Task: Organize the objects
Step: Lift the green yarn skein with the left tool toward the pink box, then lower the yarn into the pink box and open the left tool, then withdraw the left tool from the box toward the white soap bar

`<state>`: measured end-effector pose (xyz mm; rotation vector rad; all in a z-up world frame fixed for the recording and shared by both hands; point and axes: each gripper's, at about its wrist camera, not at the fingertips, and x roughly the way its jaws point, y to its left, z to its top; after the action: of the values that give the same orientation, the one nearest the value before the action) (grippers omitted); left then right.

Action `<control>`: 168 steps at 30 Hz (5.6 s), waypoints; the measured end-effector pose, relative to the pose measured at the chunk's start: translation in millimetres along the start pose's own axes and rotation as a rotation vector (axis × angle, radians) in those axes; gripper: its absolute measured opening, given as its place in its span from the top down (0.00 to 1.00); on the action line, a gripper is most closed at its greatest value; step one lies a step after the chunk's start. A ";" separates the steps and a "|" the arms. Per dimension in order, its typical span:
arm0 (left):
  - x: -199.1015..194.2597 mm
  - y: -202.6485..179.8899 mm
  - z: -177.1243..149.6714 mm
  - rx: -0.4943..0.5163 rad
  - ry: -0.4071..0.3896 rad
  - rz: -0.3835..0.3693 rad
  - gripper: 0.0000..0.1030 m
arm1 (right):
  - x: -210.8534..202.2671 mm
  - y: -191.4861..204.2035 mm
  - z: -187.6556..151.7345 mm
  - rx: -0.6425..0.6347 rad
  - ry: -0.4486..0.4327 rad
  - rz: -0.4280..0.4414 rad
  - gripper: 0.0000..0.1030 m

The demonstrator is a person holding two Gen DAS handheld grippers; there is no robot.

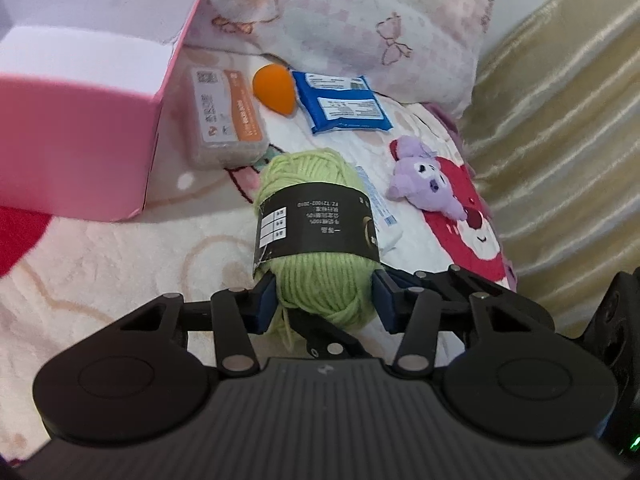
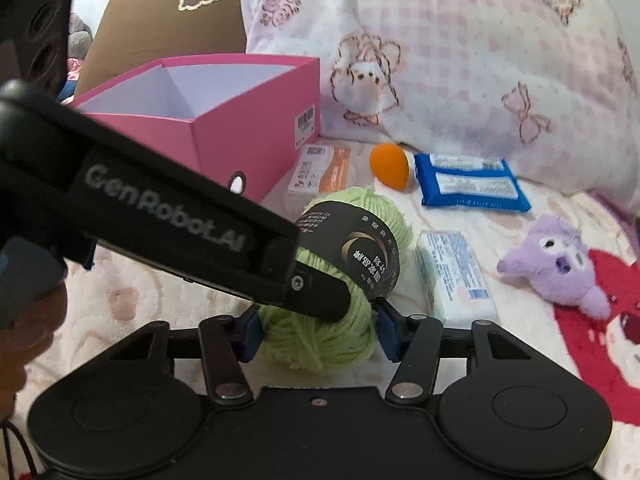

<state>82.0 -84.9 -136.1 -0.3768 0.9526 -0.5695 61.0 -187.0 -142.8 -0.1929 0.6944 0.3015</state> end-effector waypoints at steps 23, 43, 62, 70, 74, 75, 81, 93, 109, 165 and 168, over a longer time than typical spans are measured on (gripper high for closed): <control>-108.5 -29.1 13.9 0.034 -0.008 0.152 0.53 | -66.1 44.2 47.6 -0.005 -0.085 0.097 0.42; -178.8 -19.3 61.9 0.030 -0.076 0.298 0.53 | -68.8 70.4 121.2 0.029 -0.120 0.266 0.41; -217.4 54.0 130.4 -0.210 -0.041 0.180 0.53 | -27.0 101.5 244.3 -0.216 0.219 0.406 0.40; -192.9 106.7 150.6 -0.274 -0.029 0.166 0.54 | 32.1 108.0 262.2 -0.202 0.306 0.444 0.40; -171.3 129.7 158.2 -0.293 0.006 0.186 0.54 | 68.5 102.0 254.7 -0.097 0.349 0.474 0.40; -163.8 135.8 159.2 -0.293 0.014 0.195 0.54 | 77.1 100.6 252.8 -0.077 0.357 0.476 0.40; -130.9 167.1 168.6 -0.268 0.023 0.277 0.54 | 123.9 95.3 242.6 0.064 0.342 0.497 0.40; -95.7 208.6 185.5 -0.224 -0.025 0.329 0.55 | 186.3 101.2 242.5 0.109 0.306 0.475 0.39; -88.9 230.3 184.0 -0.158 -0.006 0.363 0.56 | 191.1 99.7 231.0 0.051 0.341 0.502 0.43; -207.4 100.5 166.0 -0.095 0.041 0.515 0.24 | -1.8 52.7 232.5 -0.065 0.180 0.356 0.18; -216.3 82.8 159.3 -0.047 0.032 0.502 0.22 | -16.3 46.8 230.6 -0.057 0.187 0.339 0.18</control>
<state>142.7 120.9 45.5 -0.1587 1.0463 -0.0957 171.3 -83.4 38.0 -0.1587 0.9049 0.6338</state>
